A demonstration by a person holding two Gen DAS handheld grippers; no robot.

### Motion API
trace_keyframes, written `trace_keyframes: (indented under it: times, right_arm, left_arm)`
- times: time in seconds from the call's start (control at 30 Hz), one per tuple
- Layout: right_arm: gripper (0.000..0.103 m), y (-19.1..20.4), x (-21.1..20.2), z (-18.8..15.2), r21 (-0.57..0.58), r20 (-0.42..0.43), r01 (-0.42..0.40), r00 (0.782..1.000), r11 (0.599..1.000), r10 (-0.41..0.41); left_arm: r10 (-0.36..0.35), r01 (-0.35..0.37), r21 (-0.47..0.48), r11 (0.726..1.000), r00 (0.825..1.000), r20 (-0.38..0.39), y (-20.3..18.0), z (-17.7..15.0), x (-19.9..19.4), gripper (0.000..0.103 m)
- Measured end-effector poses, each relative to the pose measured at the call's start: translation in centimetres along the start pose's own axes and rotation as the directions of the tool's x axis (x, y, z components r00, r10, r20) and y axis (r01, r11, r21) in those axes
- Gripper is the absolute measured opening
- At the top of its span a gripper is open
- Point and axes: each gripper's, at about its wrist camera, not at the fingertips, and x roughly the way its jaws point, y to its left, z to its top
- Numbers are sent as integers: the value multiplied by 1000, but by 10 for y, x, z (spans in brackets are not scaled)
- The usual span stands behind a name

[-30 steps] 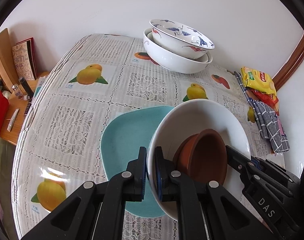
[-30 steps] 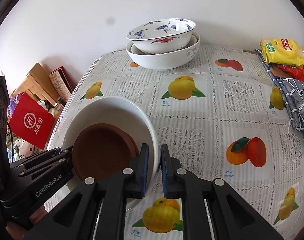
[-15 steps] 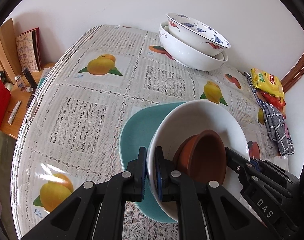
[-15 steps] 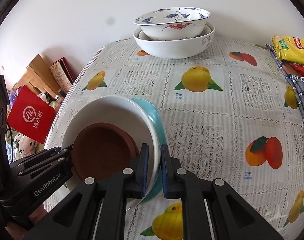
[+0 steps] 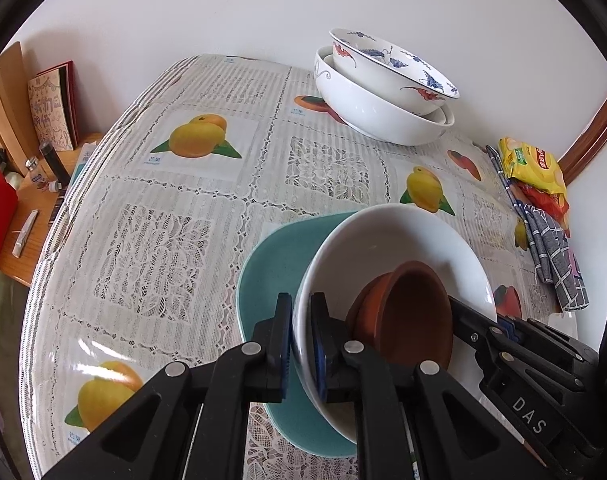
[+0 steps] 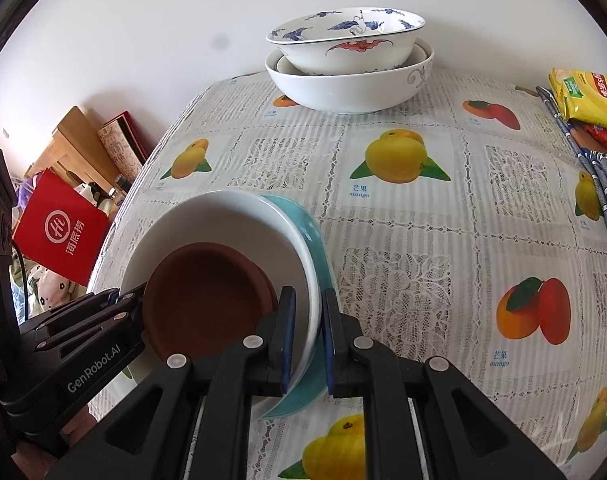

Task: Organize plates and bowls
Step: 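Lower the white bowl onto the light-blue plate and open both grippers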

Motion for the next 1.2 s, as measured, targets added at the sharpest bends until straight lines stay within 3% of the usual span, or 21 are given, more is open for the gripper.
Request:
trace_keyframes:
  times: [0.53,0.67,1.07,1.2]
  right_arm:
    - [13,8,-6,-2,-50,17,49,999,998,-48]
    - [20,10,-11,-3,-71,39,103,994,992,-100]
    - [24,9,-21,-10,-73,38,78,996,994,-75]
    - [26,9,-31,-15,-76,49,80,996,994,-76]
  left_arm:
    - [-5,5,-3,1000,1000,-19,6,-3,1,20]
    - [3,-3,2,1000,1000,-23,5,-3,0,22]
    - [-19,19,-7,1000,1000,-21,6,-11,-12,26]
    - [-18,18,-2,1000,1000,-5,5,-14,-23,32]
